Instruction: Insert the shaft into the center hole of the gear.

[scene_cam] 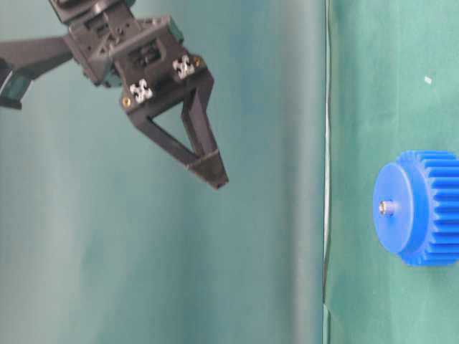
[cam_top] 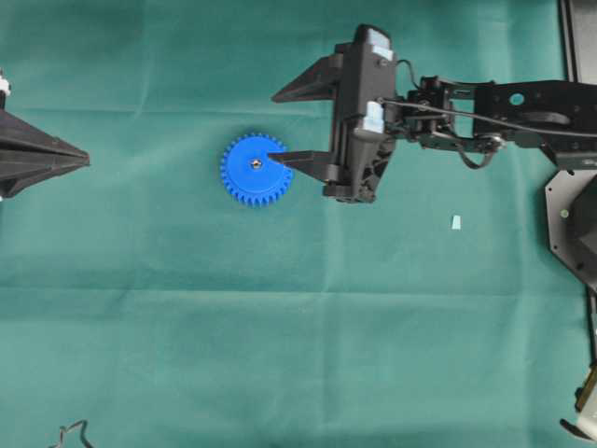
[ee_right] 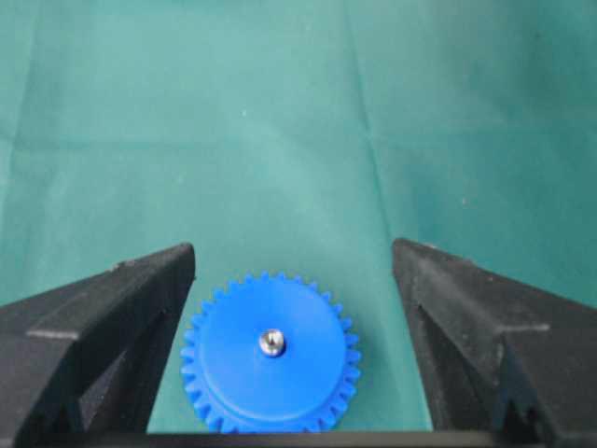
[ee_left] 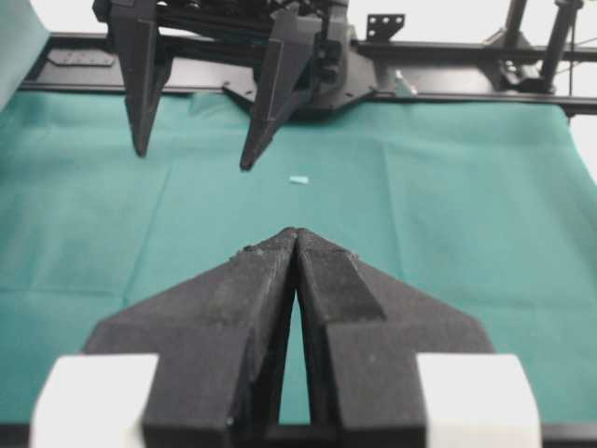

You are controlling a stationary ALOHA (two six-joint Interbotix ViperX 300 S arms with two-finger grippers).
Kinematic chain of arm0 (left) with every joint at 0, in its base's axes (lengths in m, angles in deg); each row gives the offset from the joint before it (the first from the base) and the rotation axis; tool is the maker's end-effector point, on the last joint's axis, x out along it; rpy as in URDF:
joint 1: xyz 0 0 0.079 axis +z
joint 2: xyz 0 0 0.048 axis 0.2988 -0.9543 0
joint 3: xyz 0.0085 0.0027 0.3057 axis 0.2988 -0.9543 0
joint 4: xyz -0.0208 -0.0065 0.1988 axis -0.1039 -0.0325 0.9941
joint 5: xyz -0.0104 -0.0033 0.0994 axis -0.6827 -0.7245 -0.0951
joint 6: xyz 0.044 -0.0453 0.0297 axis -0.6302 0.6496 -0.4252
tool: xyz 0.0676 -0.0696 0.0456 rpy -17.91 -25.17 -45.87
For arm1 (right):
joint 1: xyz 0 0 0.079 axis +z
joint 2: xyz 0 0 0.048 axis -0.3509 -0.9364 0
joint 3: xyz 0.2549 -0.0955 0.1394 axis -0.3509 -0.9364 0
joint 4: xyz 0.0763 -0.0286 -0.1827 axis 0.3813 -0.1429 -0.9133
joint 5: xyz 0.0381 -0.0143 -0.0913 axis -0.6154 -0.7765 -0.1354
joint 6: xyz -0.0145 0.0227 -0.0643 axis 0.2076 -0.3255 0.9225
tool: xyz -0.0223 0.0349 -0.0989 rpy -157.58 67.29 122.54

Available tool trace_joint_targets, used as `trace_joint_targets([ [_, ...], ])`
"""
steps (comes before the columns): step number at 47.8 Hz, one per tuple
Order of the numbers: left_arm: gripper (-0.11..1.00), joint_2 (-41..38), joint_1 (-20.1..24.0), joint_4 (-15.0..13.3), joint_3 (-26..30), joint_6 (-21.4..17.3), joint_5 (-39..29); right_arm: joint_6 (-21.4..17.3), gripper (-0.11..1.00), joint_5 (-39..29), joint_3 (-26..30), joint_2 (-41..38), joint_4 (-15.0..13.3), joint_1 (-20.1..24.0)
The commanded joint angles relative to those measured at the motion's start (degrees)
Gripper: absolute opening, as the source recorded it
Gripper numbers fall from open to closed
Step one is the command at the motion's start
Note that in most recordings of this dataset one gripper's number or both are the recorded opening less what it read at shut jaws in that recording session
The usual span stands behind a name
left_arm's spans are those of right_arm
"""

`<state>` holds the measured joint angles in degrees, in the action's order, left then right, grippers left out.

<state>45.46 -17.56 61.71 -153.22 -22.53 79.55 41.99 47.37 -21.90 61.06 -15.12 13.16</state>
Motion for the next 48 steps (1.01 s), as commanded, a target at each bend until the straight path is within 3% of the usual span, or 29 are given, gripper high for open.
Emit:
trace_joint_targets([
  [1, 0.0, -0.3, -0.1, 0.1, 1.4, 0.0, 0.3, -0.3, 0.88, 1.3, 0.0, 1.9, 0.1, 0.1],
  [16, 0.0, -0.1, -0.1, 0.1, 1.4, 0.1, 0.0, -0.3, 0.88, 1.7, -5.1, 7.7, 0.2, 0.1],
  [48, 0.0, 0.0, -0.1, 0.1, 1.4, 0.1, -0.5, -0.4, 0.88, 1.7, -22.0, 31.1, 1.1, 0.1],
])
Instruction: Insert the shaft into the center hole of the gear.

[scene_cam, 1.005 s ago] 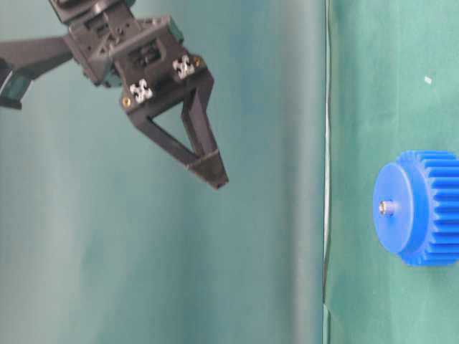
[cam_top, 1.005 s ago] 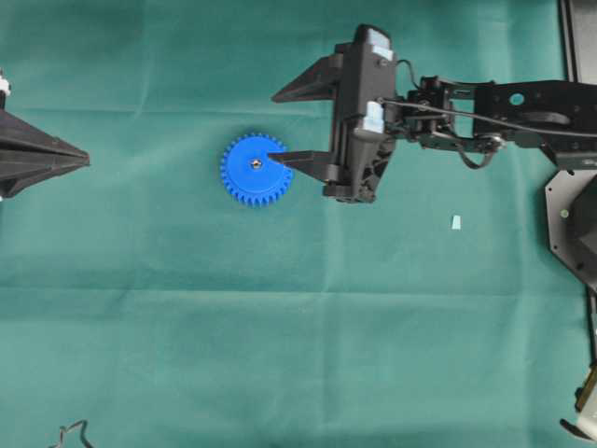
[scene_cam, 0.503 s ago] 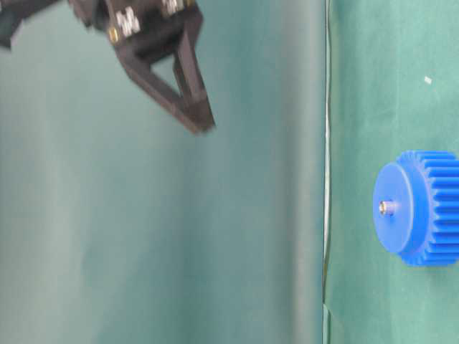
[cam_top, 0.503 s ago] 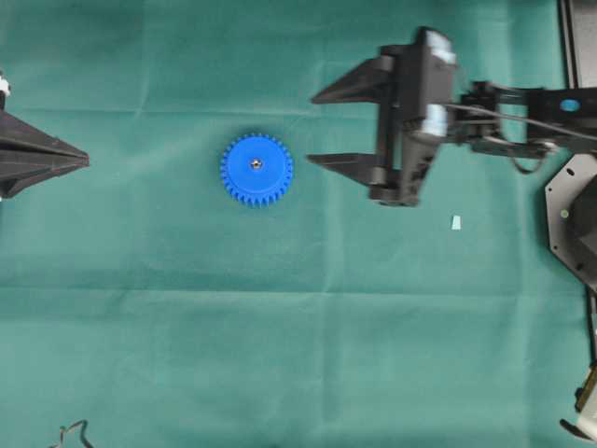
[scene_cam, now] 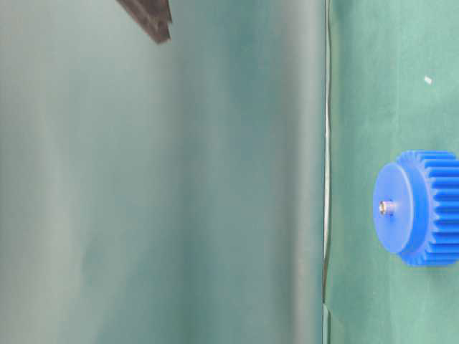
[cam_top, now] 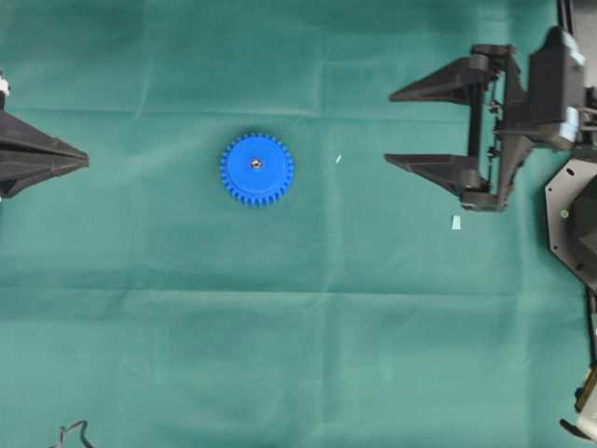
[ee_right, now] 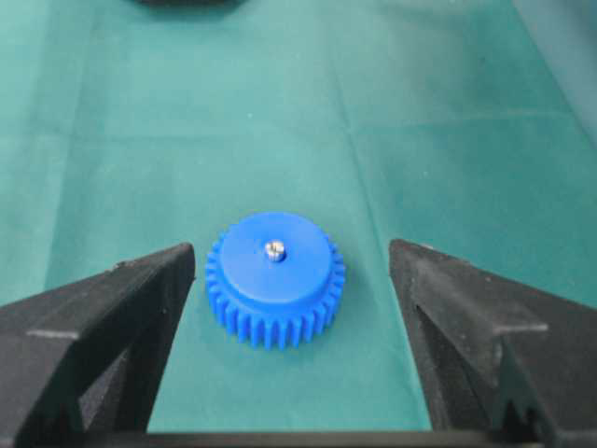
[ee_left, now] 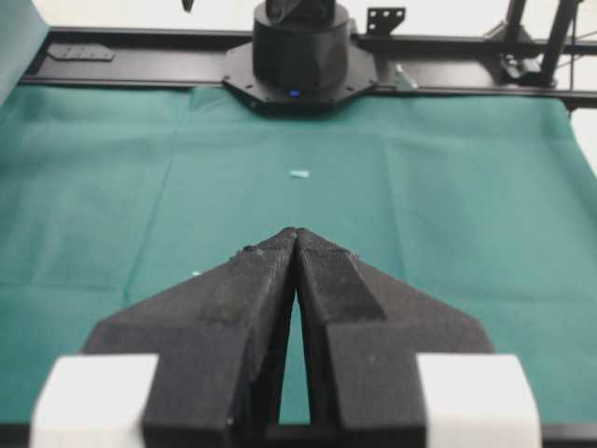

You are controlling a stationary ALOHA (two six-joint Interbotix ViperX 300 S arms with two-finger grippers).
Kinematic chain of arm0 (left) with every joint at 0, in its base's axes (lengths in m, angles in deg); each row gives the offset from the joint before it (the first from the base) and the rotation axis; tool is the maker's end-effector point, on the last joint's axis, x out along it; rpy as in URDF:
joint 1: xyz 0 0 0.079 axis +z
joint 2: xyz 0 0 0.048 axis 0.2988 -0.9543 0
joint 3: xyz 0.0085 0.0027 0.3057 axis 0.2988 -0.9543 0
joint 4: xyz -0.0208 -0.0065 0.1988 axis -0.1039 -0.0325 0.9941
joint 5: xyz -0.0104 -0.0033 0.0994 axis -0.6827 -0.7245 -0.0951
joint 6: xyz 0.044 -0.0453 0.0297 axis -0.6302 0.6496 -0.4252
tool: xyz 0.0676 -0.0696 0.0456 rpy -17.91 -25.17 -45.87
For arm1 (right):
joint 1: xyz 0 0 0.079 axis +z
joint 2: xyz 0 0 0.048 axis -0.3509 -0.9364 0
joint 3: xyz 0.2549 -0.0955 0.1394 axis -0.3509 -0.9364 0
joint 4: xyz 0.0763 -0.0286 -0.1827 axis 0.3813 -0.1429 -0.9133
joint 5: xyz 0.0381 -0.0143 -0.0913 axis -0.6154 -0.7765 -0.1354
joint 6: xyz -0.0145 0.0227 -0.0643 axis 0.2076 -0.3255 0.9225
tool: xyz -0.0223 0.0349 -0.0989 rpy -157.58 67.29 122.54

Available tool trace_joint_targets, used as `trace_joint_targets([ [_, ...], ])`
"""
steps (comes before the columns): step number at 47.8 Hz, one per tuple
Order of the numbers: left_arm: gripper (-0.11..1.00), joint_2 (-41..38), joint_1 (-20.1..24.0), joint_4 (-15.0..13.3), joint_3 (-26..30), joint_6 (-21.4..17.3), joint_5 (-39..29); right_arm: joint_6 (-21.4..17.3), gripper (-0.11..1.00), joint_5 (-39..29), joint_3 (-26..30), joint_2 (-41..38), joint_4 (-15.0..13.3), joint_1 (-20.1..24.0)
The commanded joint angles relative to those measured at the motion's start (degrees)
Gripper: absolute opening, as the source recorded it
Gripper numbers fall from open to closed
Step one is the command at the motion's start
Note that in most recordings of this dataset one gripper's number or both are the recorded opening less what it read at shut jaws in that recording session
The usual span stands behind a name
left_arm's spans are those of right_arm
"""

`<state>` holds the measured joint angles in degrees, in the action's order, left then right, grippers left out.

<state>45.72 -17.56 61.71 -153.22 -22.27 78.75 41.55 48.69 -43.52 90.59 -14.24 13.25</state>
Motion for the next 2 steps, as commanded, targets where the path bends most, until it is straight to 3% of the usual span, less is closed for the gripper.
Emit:
trace_joint_targets([
  [1, 0.0, -0.3, -0.1, 0.1, 1.4, -0.2, 0.4, 0.1, 0.88, 0.4, -0.7, 1.9, 0.2, 0.0],
  [2, 0.0, -0.3, -0.1, 0.1, 1.4, -0.2, 0.3, 0.1, 0.88, 0.4, -1.3, 2.6, 0.2, 0.0],
])
